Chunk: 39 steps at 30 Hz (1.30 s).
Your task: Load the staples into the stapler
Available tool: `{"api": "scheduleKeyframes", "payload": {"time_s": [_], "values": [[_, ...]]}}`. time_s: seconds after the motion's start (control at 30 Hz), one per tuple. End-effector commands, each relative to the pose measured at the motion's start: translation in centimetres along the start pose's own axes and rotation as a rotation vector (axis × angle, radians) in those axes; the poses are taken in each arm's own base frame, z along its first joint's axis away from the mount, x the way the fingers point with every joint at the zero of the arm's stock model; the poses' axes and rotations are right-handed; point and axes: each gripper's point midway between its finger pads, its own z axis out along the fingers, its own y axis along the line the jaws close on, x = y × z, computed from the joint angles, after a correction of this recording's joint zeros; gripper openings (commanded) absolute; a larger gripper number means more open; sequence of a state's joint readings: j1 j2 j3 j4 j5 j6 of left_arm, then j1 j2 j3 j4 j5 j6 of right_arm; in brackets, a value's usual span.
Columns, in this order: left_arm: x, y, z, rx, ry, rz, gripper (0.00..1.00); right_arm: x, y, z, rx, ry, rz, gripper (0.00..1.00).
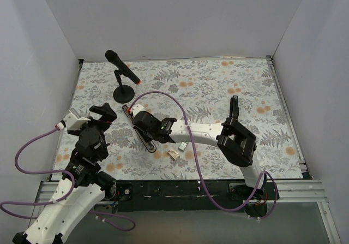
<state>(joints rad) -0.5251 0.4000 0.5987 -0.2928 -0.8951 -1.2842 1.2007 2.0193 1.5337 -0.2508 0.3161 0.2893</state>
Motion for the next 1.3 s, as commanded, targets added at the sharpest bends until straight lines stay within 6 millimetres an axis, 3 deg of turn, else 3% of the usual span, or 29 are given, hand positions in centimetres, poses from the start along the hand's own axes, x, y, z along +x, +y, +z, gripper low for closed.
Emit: {"api": "scheduleKeyframes", "payload": {"time_s": [0.0, 0.83, 1.27], "values": [[0.2, 0.4, 0.1, -0.013, 0.005, 0.003, 0.98, -3.5, 1.0, -0.1, 0.019, -0.116, 0.060, 0.14], [0.5, 0.4, 0.5, -0.012, 0.016, 0.002, 0.98, -1.5, 0.4, 1.9, 0.088, -0.087, 0.046, 0.14], [0.6, 0.5, 0.8, -0.012, 0.019, -0.002, 0.98, -2.9, 0.9, 0.6, 0.091, -0.128, 0.047, 0.13]]}}
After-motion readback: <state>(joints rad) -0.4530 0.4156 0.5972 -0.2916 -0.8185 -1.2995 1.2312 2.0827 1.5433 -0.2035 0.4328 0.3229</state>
